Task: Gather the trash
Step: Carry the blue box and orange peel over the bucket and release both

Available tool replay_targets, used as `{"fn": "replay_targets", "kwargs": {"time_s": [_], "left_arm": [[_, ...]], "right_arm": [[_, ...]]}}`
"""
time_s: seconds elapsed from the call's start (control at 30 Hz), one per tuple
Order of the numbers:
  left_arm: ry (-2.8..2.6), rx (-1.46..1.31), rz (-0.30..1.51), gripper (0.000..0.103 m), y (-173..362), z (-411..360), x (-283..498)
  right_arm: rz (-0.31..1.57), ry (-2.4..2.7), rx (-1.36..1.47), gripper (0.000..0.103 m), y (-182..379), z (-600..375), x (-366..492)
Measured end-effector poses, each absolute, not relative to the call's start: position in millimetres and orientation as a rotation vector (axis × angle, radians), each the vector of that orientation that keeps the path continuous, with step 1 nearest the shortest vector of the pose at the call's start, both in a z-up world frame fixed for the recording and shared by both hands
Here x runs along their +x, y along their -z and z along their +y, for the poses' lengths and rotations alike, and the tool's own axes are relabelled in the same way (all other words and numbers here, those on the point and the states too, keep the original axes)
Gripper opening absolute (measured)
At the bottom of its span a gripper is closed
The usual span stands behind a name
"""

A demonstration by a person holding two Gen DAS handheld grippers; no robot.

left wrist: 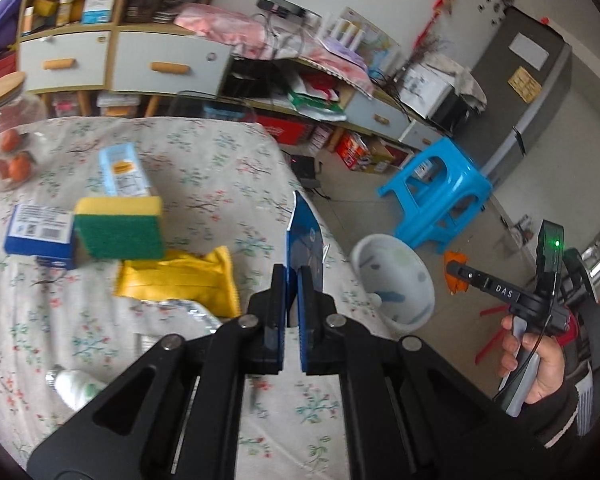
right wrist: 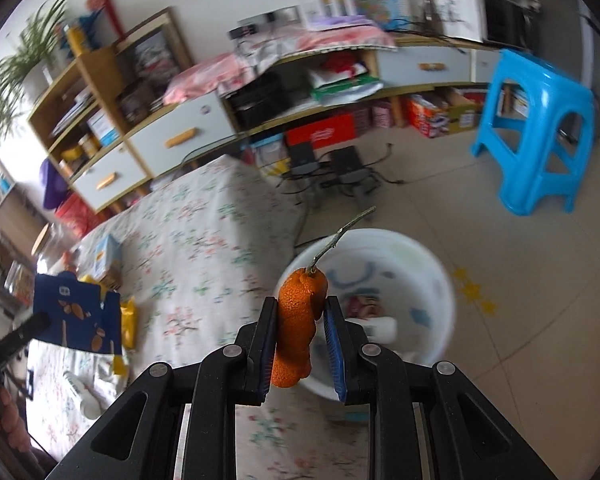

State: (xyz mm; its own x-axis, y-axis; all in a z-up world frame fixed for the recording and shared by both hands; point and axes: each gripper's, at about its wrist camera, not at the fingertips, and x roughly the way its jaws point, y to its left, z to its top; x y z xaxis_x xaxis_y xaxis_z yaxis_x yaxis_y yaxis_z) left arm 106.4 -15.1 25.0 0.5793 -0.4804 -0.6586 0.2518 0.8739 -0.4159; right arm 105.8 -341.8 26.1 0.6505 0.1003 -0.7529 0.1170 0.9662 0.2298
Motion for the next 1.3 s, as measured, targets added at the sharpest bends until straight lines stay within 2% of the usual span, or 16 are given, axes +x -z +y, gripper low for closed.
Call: {"fn": "replay_targets", "kwargs": {"time_s": [0.2, 0.33, 0.37, 0.4, 0.47, 1.03, 1.1, 1.13, 1.17, 1.2, 1.23, 1.3], "left_arm": [[0.494, -0.246, 0.872, 0.006, -20.9, -63.8, 113.3], [0.521, -0.222, 0.883, 0.006, -18.8, -90.2, 118.3], [0.526, -0.214, 0.887, 0.006, -18.0, -96.9, 119.8], [0.529, -0.208, 0.890, 0.006, -18.0, -102.7, 120.7], [0.537, -0.188, 0.897, 0.006, -16.4, -115.8, 124.1], [0.572, -0.056, 0.924, 0.009, 8.0, -199.0, 148.1], [0.573, -0.047, 0.913, 0.014, 8.9, -200.7, 149.1], [0.583, -0.041, 0.924, 0.027, 10.6, -202.0, 150.7], [0.577, -0.032, 0.949, 0.056, 12.9, -202.9, 152.2], [0.559, -0.027, 0.962, 0.070, 14.2, -202.9, 153.6], [0.530, -0.023, 0.958, 0.078, 14.4, -200.2, 152.4], [0.526, -0.009, 0.949, 0.079, 13.7, -198.5, 150.2]], "right_arm": [[0.870, 0.057, 0.316, 0.024, -23.3, -368.7, 107.7], [0.869, 0.080, 0.322, 0.029, -23.9, -378.1, 111.6], [0.868, 0.085, 0.325, 0.037, -24.1, -379.5, 111.8], [0.863, 0.092, 0.330, 0.051, -24.5, -381.9, 111.5], [0.841, 0.107, 0.348, 0.063, -26.3, -388.6, 108.2], [0.825, 0.176, 0.385, 0.064, -25.4, -435.0, 80.4], [0.824, 0.179, 0.386, 0.064, -25.9, -437.2, 80.1], [0.823, 0.180, 0.386, 0.064, -26.2, -437.9, 80.0], [0.822, 0.182, 0.387, 0.065, -26.6, -438.0, 79.9], [0.819, 0.183, 0.388, 0.067, -27.0, -437.4, 79.9], [0.817, 0.183, 0.388, 0.067, -27.1, -437.1, 79.4], [0.813, 0.180, 0.383, 0.068, -28.4, -434.5, 79.7]]}}
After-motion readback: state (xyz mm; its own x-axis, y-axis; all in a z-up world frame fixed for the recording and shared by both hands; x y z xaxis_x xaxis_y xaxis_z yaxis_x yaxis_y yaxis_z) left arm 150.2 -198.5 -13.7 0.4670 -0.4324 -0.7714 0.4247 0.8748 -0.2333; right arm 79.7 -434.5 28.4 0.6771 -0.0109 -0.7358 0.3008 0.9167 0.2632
